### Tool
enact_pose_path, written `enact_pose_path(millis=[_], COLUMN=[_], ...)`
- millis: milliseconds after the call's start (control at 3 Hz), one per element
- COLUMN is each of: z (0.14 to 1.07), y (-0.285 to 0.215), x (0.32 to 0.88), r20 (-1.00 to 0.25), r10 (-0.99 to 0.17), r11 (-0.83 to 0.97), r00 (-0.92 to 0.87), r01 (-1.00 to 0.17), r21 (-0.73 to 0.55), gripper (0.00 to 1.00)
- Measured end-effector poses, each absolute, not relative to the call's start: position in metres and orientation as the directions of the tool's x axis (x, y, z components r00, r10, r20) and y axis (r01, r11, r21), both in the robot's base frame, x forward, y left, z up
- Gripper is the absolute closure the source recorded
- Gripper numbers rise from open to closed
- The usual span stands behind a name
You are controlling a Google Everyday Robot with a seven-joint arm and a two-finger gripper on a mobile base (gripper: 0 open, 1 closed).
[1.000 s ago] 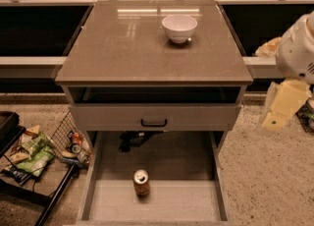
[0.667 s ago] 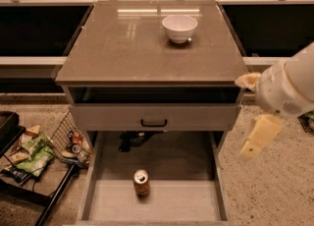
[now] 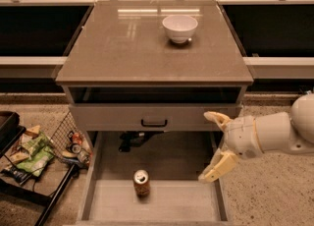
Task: Pick orange can from middle drawer and place on counter
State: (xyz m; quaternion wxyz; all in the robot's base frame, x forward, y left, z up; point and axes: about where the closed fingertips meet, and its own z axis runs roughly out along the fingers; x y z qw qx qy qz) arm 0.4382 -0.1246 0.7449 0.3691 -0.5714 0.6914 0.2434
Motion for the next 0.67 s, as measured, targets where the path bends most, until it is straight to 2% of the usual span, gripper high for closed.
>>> enact_pose_path(millis=[333, 667], z=[0.718, 0.707], y=[-0.104, -0.097], x=[0.435, 0.434], r20=[-0.877, -0.881], r10=[-0.479, -0.457], r11=[0.17, 0.122], r00=[0.038, 0.121], r01=[-0.976, -0.973], r21=[-0.136, -0.197], gripper=[0.0, 0.0])
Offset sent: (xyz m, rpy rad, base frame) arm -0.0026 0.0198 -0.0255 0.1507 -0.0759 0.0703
